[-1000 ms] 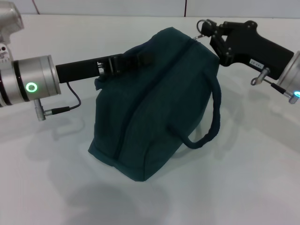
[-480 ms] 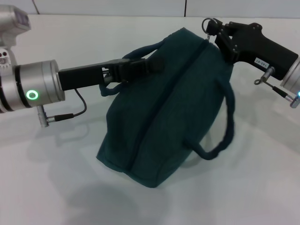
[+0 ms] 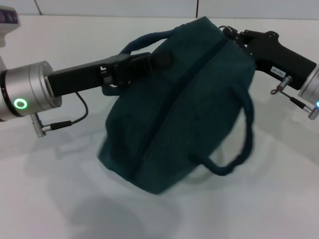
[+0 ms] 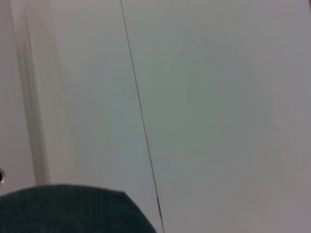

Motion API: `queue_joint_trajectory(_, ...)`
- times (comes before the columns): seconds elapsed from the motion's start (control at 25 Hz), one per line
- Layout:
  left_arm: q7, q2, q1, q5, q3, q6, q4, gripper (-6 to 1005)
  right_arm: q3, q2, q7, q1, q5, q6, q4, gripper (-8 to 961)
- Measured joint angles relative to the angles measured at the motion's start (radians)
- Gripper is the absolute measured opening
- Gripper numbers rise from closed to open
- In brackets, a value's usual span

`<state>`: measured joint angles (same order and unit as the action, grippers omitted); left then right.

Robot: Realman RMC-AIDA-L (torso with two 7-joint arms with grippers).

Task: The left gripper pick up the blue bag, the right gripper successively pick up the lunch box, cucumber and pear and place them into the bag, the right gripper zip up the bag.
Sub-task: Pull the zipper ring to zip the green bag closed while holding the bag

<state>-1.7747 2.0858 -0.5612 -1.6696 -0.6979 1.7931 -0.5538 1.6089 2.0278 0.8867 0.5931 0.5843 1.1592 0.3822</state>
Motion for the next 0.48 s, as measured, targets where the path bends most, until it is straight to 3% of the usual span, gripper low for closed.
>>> queue_joint_trajectory(0.48, 0.000, 0.002, -0.006, 0.012, 0.000, 0.016, 0.003, 54, 0.002, 0.000, 0.000, -0.002, 0.000, 0.010, -0.005, 134)
